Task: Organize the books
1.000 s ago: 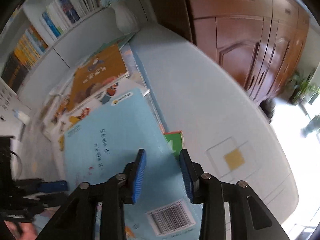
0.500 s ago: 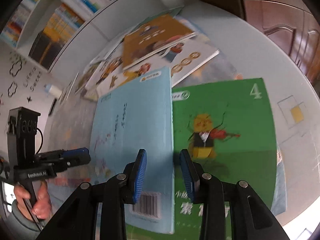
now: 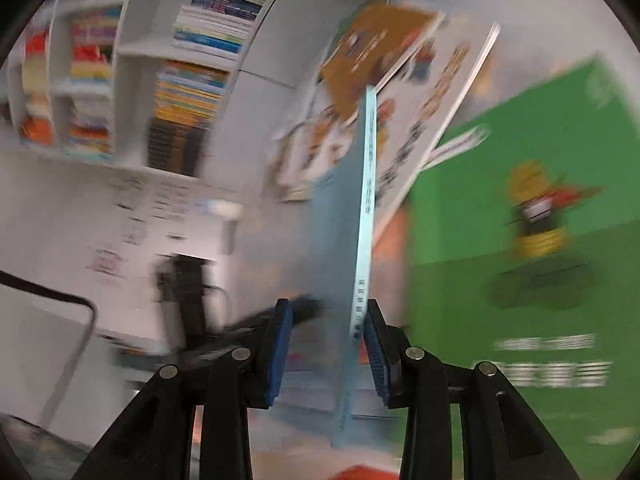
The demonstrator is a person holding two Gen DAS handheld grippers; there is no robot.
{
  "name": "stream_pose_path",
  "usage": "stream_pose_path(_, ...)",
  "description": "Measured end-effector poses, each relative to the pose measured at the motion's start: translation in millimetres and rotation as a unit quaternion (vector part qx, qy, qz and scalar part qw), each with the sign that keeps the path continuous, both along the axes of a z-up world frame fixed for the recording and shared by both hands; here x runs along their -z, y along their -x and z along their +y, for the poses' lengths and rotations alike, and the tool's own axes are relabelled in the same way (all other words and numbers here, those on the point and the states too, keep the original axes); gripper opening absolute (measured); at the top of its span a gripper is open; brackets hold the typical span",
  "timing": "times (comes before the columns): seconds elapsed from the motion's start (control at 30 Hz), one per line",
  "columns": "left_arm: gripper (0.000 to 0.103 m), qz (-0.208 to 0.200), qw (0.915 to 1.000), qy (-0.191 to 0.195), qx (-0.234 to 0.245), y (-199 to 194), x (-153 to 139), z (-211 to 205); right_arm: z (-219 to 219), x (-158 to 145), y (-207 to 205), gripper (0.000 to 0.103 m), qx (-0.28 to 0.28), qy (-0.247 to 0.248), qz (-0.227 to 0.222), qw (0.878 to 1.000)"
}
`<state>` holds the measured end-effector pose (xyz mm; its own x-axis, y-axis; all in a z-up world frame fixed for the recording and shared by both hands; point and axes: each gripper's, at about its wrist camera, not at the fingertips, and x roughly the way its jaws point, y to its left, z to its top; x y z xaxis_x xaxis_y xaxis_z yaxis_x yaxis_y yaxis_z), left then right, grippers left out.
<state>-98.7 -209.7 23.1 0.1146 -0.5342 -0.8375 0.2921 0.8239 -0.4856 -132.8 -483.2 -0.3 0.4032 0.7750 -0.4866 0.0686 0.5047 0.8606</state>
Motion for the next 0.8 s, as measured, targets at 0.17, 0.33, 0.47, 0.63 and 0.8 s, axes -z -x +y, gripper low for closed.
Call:
stream_pose_path(0.17,0.041,-0.01,0.9999,-0.009,0.01,0,-9,8,38,-13,-14,0.019,-0.005,0.131,-0.008,0.991)
stream_pose_path(0.33,0.041,-0.042,0.9989,-0.018,-0.009,-2,-38,51,94,-75,-19,0.016,-0.054,0.237,-0.065,0.968)
stream_pose_path(0.47,0.041,-0.066,0.9965,-0.012,-0.05,-13,-66,106,142,-105,-30,0.024,-0.078,0.226,-0.085,0.967)
stream_pose_path(0.63,0.041,-0.078,0.9925,-0.023,-0.092,-18,-90,184,210,-111,-51,0.034,-0.12,0.161,-0.108,0.974)
stream_pose_path(0.8,0.042,-0.068,0.9931,-0.053,-0.079,-21,-83,217,258,-86,-63,0.043,-0.141,0.162,-0.087,0.973)
